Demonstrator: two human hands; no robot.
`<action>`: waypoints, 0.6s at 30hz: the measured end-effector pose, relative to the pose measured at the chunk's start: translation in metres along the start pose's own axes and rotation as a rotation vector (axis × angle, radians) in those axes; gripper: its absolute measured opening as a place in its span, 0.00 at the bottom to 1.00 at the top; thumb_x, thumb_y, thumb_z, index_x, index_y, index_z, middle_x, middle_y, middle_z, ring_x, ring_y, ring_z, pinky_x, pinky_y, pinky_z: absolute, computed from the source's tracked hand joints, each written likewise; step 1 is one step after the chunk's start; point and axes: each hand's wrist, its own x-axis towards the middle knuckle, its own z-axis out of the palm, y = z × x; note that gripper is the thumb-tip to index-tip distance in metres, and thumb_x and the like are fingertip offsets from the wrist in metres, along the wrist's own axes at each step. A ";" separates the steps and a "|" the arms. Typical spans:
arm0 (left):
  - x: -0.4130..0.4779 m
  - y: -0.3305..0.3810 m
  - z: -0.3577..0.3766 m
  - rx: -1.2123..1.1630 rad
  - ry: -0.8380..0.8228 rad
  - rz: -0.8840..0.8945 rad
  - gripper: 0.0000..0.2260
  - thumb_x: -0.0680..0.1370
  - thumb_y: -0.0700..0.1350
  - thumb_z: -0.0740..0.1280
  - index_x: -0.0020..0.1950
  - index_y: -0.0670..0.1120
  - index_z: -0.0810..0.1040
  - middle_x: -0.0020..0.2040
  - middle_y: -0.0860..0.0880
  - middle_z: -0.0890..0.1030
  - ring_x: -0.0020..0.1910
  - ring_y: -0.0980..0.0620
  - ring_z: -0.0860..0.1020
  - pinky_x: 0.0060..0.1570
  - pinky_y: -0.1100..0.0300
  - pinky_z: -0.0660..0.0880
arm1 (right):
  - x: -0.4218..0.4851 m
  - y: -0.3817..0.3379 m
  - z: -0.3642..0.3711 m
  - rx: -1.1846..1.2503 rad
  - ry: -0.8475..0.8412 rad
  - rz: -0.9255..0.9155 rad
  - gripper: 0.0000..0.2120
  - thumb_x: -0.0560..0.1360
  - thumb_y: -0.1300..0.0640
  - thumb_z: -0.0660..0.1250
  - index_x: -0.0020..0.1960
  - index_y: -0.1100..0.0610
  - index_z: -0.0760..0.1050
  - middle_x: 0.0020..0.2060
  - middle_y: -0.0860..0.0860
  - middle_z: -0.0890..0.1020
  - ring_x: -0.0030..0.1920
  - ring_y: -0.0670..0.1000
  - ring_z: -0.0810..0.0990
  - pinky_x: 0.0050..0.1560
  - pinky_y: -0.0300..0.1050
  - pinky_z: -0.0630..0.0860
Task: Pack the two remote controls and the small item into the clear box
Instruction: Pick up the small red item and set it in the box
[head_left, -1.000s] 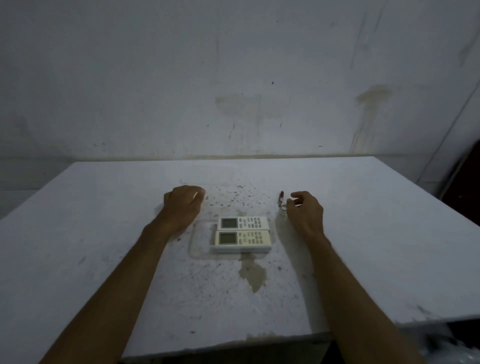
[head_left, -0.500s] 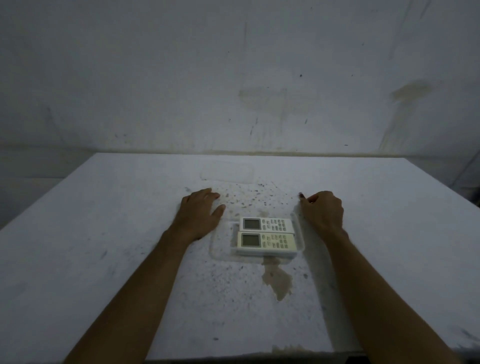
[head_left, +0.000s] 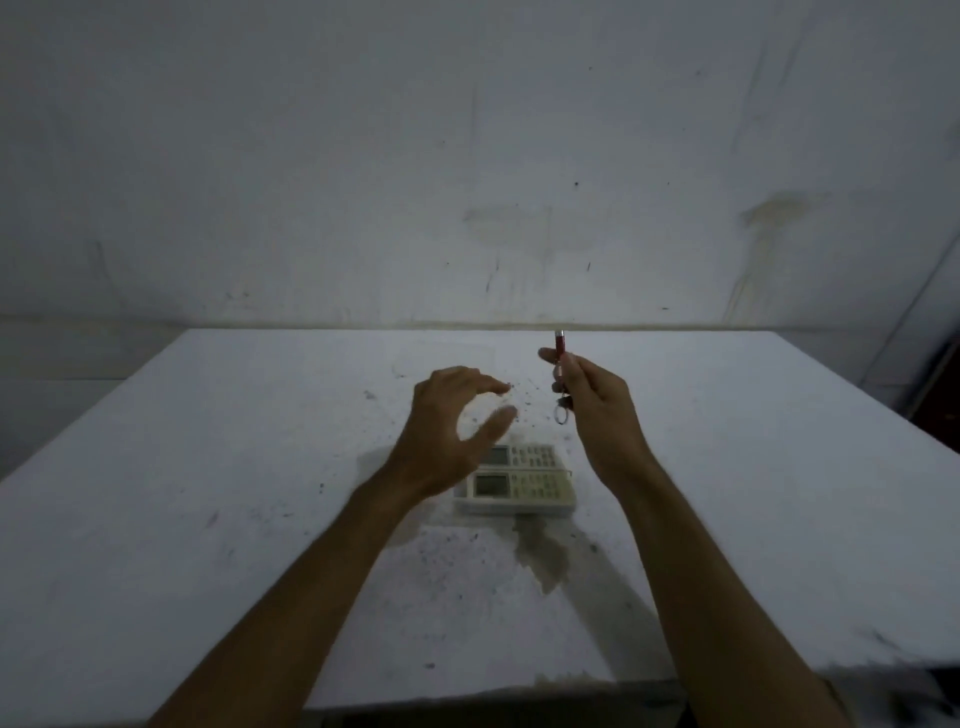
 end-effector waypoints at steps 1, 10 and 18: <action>-0.003 0.008 0.005 -0.005 -0.039 -0.022 0.20 0.78 0.63 0.64 0.65 0.55 0.78 0.69 0.55 0.77 0.68 0.64 0.63 0.70 0.57 0.57 | -0.006 -0.003 0.002 0.055 -0.034 0.011 0.16 0.85 0.49 0.58 0.65 0.53 0.80 0.52 0.53 0.83 0.52 0.48 0.80 0.56 0.44 0.79; 0.000 0.008 0.000 -0.231 -0.072 -0.195 0.03 0.77 0.53 0.73 0.50 0.59 0.85 0.59 0.64 0.79 0.60 0.70 0.73 0.62 0.64 0.67 | -0.019 -0.008 0.018 0.133 -0.047 0.067 0.10 0.81 0.51 0.66 0.56 0.55 0.83 0.47 0.47 0.88 0.47 0.43 0.84 0.51 0.42 0.76; 0.005 0.003 -0.017 -0.616 0.046 -0.303 0.06 0.79 0.42 0.72 0.54 0.44 0.86 0.45 0.51 0.88 0.48 0.54 0.86 0.51 0.65 0.79 | -0.026 0.008 0.029 0.237 0.073 0.105 0.10 0.75 0.54 0.74 0.52 0.60 0.82 0.44 0.54 0.88 0.44 0.51 0.85 0.47 0.46 0.80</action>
